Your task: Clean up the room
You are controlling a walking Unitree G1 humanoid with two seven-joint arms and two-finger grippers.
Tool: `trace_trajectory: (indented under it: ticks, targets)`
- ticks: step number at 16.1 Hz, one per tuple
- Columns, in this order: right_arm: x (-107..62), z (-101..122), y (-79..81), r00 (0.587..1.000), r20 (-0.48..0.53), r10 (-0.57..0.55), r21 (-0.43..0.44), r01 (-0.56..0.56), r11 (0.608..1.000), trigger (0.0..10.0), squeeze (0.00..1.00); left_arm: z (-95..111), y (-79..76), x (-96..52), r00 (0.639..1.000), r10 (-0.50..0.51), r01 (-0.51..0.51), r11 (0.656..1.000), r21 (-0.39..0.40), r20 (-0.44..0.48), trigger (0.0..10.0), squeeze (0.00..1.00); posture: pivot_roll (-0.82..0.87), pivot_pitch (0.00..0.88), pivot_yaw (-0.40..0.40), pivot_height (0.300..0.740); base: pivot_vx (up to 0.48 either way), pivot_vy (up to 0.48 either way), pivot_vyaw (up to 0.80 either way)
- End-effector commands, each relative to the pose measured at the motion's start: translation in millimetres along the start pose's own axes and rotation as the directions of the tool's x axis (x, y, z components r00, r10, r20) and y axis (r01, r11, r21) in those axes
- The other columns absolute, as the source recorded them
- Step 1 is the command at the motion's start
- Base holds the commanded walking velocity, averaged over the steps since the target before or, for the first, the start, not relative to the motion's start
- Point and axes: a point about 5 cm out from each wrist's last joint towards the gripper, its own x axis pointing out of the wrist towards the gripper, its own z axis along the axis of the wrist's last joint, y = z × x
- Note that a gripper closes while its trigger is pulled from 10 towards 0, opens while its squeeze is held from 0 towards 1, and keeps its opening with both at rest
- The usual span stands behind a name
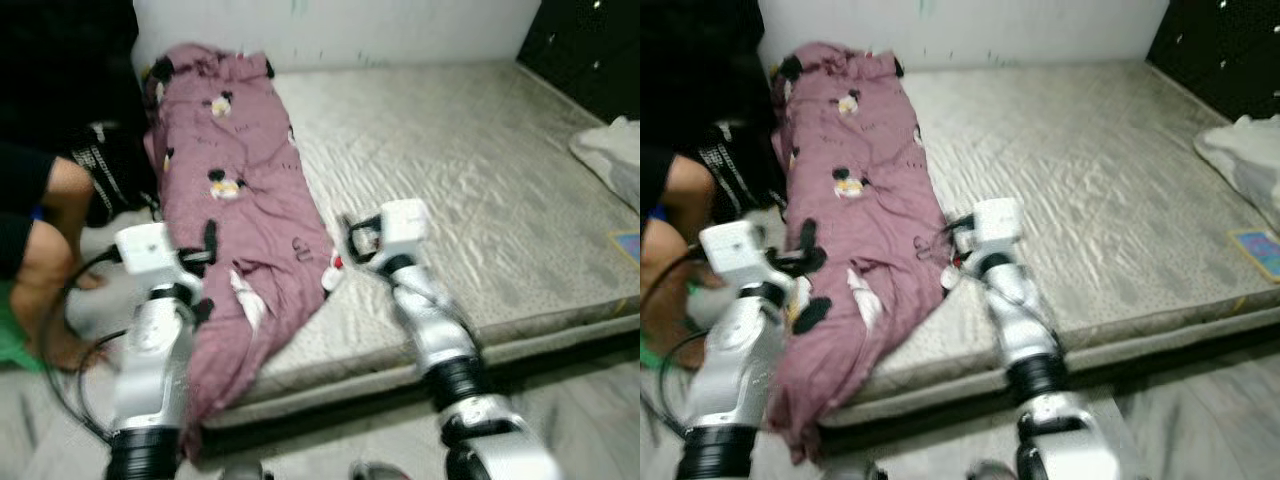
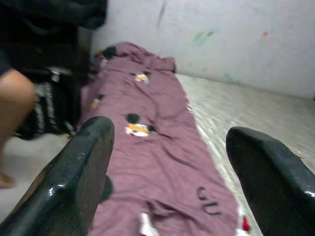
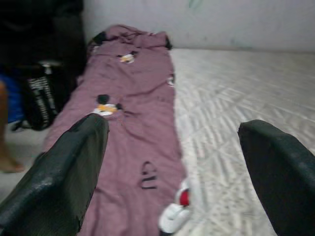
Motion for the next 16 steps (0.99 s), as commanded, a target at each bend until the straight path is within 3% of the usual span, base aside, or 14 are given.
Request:
trace_trajectory:
  ticks: [1, 12, 16]
  targets:
    - [0.0, 2.0, -10.7, 1.0, 0.003, -0.027, -0.013, 0.027, 1.0, 10.0, 0.0, 2.4, -6.5, 0.2, 1.0, -0.025, 0.024, 1.0, 0.009, 0.011, 10.0, 0.0, 0.07, 0.01, 0.01, 0.74, 0.0, 0.0, 0.0]
    - [-0.8, 1.4, -9.1, 1.0, 0.007, -0.007, -0.013, 0.007, 1.0, 10.0, 0.0, 0.7, -5.7, 0.3, 1.0, -0.024, 0.024, 1.0, 0.018, 0.005, 10.0, 0.0, 0.07, 0.006, 0.012, 0.74, 0.0, 0.0, 0.0]
    - [-0.6, 2.2, -8.4, 1.0, 0.009, 0.001, -0.011, -0.001, 1.0, 10.0, 0.0, 0.7, -4.8, 0.3, 1.0, -0.007, 0.007, 1.0, 0.02, 0.007, 10.0, 0.0, 0.07, 0.017, 0.008, 0.706, 0.0, 0.0, 0.0]
